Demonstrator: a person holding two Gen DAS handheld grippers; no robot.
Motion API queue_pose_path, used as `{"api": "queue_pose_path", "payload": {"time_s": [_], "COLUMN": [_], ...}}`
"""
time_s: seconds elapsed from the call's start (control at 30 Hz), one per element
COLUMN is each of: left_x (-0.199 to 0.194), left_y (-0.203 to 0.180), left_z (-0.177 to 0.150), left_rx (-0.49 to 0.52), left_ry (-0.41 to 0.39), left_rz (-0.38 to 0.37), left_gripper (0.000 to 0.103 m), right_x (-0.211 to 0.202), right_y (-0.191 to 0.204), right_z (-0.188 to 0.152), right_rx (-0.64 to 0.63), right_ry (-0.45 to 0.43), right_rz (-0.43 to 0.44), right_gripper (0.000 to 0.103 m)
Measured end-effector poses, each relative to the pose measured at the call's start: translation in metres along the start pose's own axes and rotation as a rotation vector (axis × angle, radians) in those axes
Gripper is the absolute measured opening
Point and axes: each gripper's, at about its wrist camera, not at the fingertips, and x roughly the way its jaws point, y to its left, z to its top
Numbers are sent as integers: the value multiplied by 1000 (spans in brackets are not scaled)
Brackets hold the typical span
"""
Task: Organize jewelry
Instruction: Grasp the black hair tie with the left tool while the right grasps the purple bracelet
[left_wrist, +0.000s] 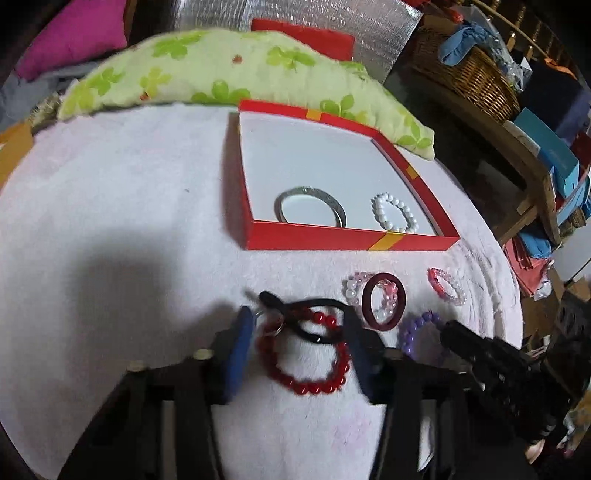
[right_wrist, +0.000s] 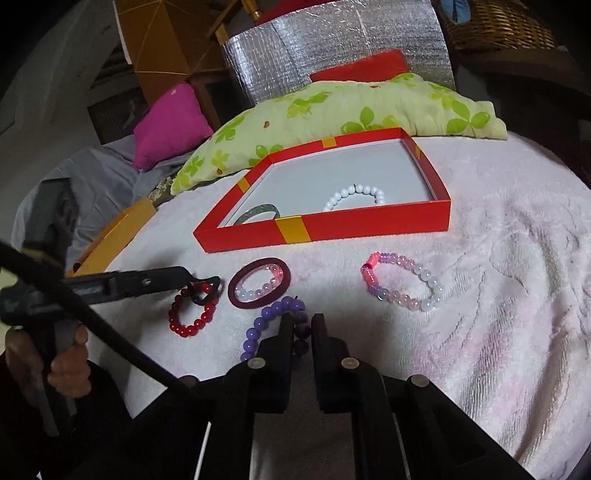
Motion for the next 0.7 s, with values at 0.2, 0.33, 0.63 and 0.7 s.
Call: {"api": "queue_pose_path", "payload": {"time_s": [0.2, 0.33, 0.63, 0.7], "left_x": [13, 18, -1, -2], "left_y": [9, 13, 38, 41], "left_z": [5, 8, 11, 11], "left_rx": [-64, -84, -205, -221], "left_ry": [22, 29, -59, -64], "left_rz": [-33, -44, -138, -114], "left_gripper": [28, 12, 6, 6], "right_x": [1, 3, -4, -4], "right_y": [-1, 0, -6, -9], "right_z": [0, 0, 2, 2], "right_rx": [6, 4, 40, 56], "right_ry": [4, 8, -25, -22], "right_rz": [8, 10, 26, 31], "right_gripper": [11, 11, 11, 11]}}
